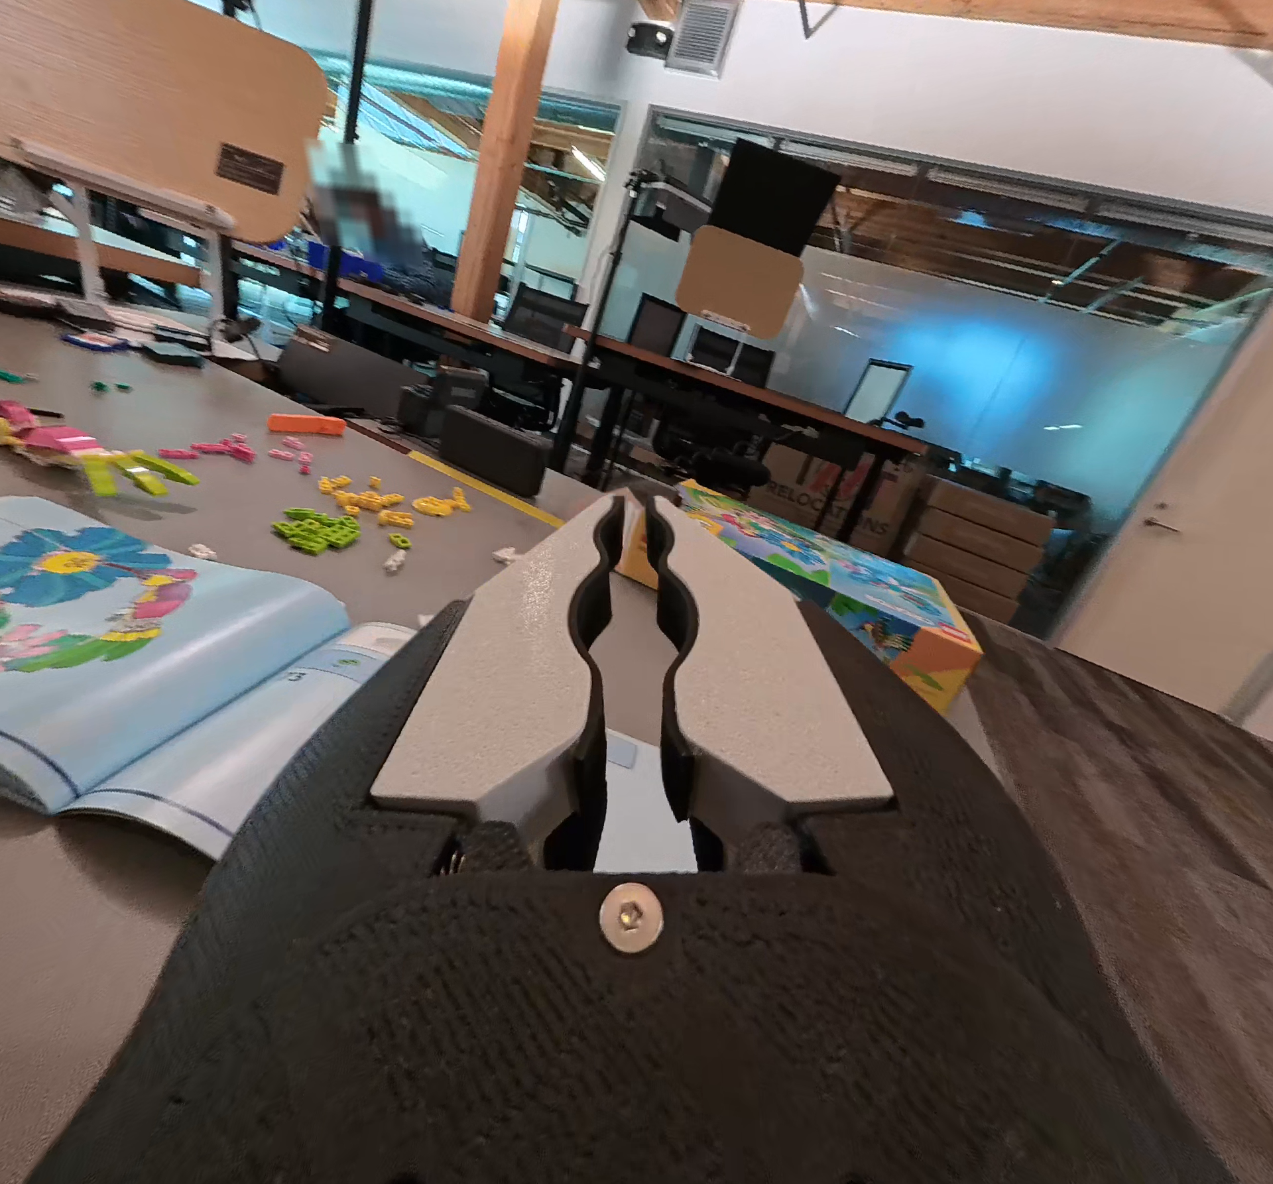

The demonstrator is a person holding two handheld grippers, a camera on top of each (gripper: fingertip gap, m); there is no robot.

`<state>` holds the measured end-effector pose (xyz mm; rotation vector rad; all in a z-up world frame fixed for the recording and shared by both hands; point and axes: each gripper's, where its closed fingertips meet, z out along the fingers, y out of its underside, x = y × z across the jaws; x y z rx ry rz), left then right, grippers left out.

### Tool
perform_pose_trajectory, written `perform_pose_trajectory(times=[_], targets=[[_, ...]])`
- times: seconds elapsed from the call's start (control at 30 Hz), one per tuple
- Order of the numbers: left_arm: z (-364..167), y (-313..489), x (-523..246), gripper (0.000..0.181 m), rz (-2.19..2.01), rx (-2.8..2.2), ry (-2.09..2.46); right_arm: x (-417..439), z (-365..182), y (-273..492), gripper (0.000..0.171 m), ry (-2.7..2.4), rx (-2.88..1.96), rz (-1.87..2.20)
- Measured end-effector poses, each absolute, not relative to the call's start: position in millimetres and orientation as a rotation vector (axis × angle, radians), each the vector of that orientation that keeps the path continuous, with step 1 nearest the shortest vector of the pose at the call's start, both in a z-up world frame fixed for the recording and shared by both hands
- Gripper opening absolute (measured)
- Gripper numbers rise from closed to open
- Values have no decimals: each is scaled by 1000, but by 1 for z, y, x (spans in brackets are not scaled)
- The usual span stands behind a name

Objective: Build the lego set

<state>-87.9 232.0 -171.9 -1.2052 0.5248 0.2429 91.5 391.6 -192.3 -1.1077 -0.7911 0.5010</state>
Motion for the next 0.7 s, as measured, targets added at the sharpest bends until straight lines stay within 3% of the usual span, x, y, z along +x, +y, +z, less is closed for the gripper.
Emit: perform_pose_trajectory(times=[0.03, 0.7], targets=[[-175, 233, -84, 32, 246, -1209, 549, 94, -193, 394, 4, -781, -1119, 478], [-199, 223, -47, 31, 203, -1167, 773, 149, -209, 416, 4, -541, -1339, 192]])
